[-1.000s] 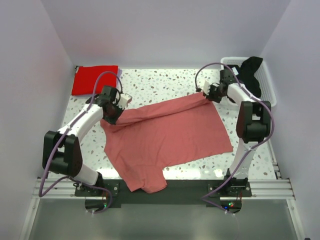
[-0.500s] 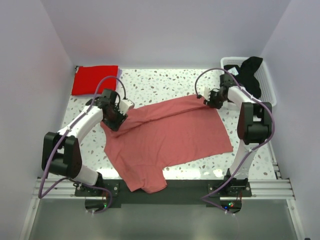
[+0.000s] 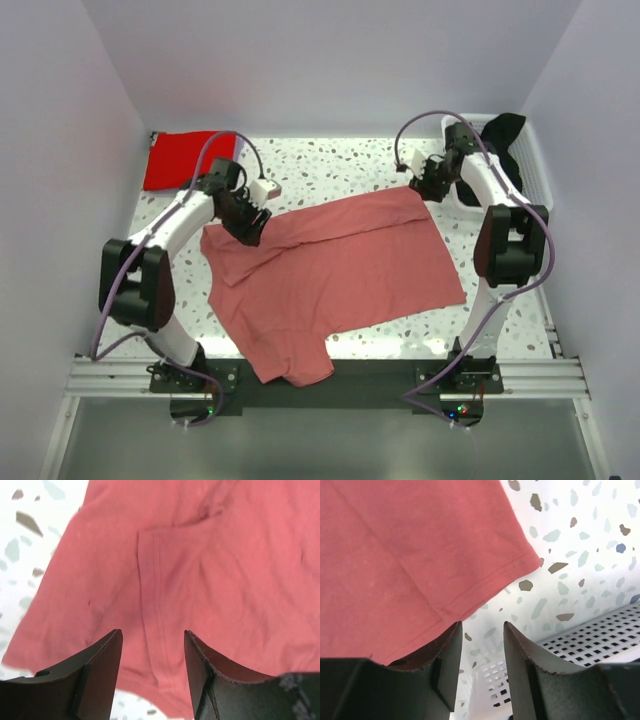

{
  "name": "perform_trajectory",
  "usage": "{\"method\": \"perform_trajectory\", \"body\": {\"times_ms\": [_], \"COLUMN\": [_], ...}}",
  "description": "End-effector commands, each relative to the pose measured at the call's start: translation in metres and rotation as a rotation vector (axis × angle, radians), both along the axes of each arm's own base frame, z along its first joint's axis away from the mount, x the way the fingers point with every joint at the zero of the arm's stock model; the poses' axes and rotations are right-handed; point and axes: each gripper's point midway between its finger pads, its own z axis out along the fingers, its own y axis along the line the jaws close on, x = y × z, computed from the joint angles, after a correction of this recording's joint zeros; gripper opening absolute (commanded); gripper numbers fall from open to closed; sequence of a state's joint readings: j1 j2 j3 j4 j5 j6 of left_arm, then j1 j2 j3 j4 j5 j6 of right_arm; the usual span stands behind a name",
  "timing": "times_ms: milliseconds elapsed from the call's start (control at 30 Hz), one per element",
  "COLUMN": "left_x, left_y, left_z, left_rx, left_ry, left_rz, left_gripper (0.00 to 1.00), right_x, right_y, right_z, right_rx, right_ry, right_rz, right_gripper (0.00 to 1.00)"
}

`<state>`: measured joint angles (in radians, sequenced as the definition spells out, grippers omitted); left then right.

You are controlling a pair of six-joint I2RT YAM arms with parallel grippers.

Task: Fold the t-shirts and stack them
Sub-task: Fold the tshirt

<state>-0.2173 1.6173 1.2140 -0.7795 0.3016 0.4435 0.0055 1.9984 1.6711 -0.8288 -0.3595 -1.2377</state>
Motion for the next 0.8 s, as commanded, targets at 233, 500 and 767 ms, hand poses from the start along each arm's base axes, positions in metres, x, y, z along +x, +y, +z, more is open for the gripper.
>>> {"method": "perform_trajectory", "body": {"times_ms": [233,500,767], "left_x": [0.058,0.056,0.044], "left_y": [-0.045,-0.054,-0.07], "left_z": [-0.024,-0.053,-0.057], "left_rx": [-0.186,-0.173,-0.201], "left_ry": [0.044,0.088,0.121], "left_rz": [0.081,0.058,0.013], "left_gripper": [0.54,0.52,0.47], "right_x": [-0.007,-0.012,-0.01], "right_y": [0.013,0.008,0.006], "right_z": [0.0,-0.009,-0.01], "right_rx": [0.086,0.053,0.037], "right_ry": [0.101,0.108,0.097], "right_rz": [-0.135,-0.159,-0.163], "right_gripper": [0.3,0.29,0.28]}}
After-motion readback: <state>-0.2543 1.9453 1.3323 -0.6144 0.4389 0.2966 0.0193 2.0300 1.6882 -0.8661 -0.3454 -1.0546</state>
